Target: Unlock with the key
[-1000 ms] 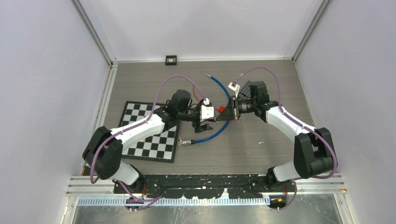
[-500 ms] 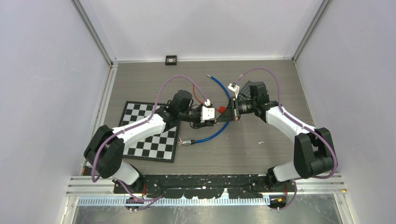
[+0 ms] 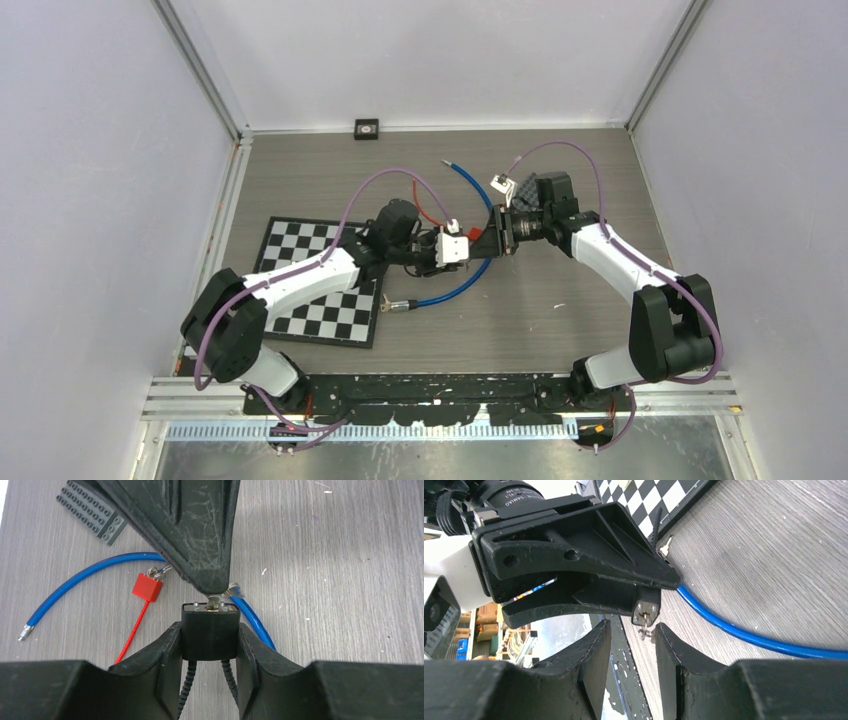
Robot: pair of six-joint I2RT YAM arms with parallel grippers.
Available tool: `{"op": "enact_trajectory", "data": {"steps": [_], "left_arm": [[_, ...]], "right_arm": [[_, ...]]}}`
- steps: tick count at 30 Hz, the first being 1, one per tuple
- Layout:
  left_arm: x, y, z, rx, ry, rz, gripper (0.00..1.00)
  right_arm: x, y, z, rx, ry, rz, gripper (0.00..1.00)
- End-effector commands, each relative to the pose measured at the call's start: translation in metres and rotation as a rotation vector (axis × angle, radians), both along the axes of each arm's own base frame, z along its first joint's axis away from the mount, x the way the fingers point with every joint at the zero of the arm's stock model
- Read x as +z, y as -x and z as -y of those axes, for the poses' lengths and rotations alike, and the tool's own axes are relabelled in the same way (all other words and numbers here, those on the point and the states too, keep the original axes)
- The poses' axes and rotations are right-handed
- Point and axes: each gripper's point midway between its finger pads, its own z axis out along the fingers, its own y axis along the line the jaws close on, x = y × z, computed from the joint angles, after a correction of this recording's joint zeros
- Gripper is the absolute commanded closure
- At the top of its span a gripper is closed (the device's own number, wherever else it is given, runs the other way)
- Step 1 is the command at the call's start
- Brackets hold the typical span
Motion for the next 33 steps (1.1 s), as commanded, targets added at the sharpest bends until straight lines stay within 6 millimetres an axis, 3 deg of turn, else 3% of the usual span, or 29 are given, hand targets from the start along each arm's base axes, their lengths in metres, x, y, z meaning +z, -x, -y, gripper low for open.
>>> {"op": "enact_trajectory", "data": {"steps": [1, 16, 23, 28, 33], "left_arm": [[0.008, -0.008, -0.002, 0.036, 0.003, 0.049, 1.00], [0.013, -0.011, 0.002, 0.073, 0.018, 0.048, 1.00], [0.014, -0.010, 0.004, 0.078, 0.016, 0.052, 1.00], [0.012, -0.012, 0.005, 0.097, 0.009, 0.044, 1.00], [0.009, -0.016, 0.011, 0.154, 0.014, 0.026, 1.00]], "right_arm": [[0.014, -0.004, 0.004, -0.003, 0.021, 0.083, 0.57], [0.000, -0.008, -0.002, 0.003, 0.014, 0.030, 0.70], [-0.002, -0.013, -0.006, -0.003, 0.010, 0.015, 0.80], [-0.002, -0.011, -0.008, 0.003, 0.000, 0.005, 0.98], [-0.001, -0.016, -0.011, -0.031, -0.002, 0.023, 1.00]]}}
